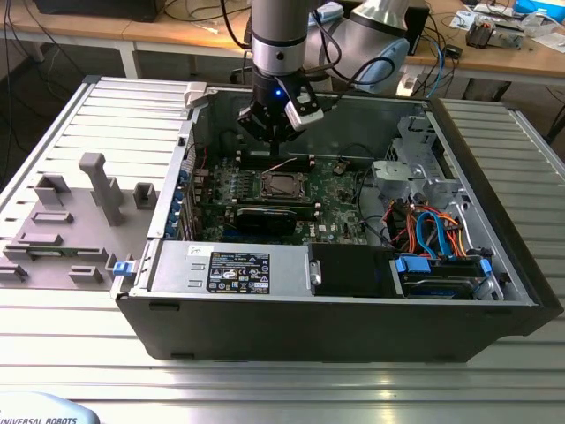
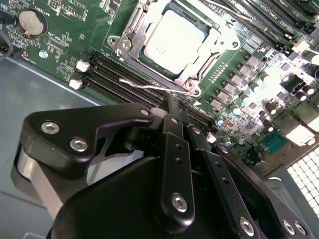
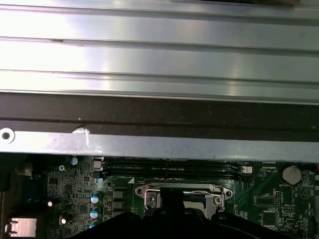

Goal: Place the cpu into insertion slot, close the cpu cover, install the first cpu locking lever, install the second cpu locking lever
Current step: 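Install the first cpu locking lever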

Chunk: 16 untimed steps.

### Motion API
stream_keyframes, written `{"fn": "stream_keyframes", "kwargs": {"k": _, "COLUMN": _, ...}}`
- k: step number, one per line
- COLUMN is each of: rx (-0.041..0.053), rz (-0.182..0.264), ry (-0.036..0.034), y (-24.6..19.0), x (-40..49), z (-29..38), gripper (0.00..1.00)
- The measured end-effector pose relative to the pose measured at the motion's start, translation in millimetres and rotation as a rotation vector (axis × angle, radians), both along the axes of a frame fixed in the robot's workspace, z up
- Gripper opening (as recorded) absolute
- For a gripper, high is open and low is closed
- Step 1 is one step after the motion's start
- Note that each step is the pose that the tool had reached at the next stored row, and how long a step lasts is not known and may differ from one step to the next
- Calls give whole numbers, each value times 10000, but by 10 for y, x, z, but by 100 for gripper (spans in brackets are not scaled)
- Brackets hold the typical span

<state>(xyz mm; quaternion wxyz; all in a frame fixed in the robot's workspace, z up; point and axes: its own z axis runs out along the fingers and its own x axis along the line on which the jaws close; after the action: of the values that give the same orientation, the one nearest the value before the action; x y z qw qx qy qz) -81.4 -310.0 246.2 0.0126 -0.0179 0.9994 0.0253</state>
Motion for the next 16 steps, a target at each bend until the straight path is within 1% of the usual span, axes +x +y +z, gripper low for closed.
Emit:
{"fn": "stream_keyframes", "kwargs": {"k": 6, "rx": 0, "rz": 12, "ry": 0, "y": 0, "x": 0, "z": -2, "gripper": 11}}
{"fn": "stream_keyframes", "kwargs": {"k": 9, "rx": 1, "rz": 360, "ry": -1, "y": 0, "x": 5, "z": -27, "gripper": 11}}
{"fn": "stream_keyframes", "kwargs": {"k": 10, "rx": 0, "rz": 398, "ry": 1, "y": 0, "x": 21, "z": -35, "gripper": 11}}
{"fn": "stream_keyframes", "kwargs": {"k": 13, "rx": 0, "rz": 398, "ry": 12, "y": 11, "x": 111, "z": -56, "gripper": 11}}
{"fn": "stream_keyframes", "kwargs": {"k": 16, "rx": 1, "rz": 399, "ry": 12, "y": 23, "x": 137, "z": -75, "gripper": 11}}
